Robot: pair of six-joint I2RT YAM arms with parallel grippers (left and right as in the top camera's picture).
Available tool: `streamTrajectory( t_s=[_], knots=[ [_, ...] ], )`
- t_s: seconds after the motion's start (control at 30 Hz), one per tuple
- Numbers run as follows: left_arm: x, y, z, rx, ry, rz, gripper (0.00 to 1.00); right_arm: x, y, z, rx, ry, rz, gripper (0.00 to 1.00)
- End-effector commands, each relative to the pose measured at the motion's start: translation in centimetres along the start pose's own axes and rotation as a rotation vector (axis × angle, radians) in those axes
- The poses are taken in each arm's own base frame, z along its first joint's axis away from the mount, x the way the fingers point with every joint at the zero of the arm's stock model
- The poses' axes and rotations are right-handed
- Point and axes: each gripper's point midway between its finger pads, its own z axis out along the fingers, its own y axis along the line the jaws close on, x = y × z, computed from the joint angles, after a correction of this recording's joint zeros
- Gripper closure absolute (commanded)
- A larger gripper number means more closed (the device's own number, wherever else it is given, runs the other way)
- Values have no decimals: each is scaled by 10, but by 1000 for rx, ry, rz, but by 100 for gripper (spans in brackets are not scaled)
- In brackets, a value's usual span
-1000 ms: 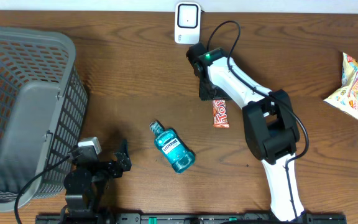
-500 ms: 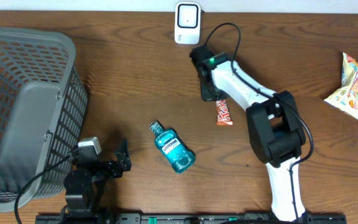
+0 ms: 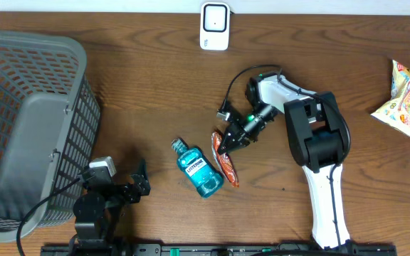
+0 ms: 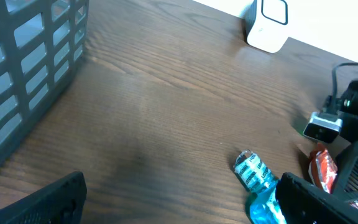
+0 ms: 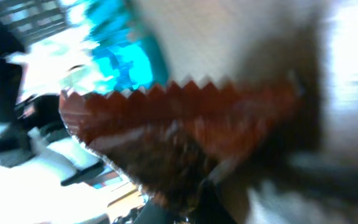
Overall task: Scan the item barcode
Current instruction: 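Lift the chocolate bar and carry it up to the scanner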
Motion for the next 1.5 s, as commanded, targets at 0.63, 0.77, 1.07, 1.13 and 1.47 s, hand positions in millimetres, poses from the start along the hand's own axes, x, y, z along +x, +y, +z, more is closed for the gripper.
streamTrajectory(
  t_s=[0.63,0.77,1.07,1.13,1.47],
  knots=[
    [10,1,2,4,34,10,2,-51,100,-38,-341,-442,-835,99],
    [10,1,2,4,34,10,2,-64,135,-51,-325,-446,-949,99],
    [10,1,2,4,34,10,2,-71,229,-70,-289,-451,-1279,99],
    [10,1,2,4,34,10,2,-68,244,-69,-289,-446,-1324,99],
    [10,1,2,4,34,10,2,-70,268,-62,-276,-449,-1505,99]
  ],
)
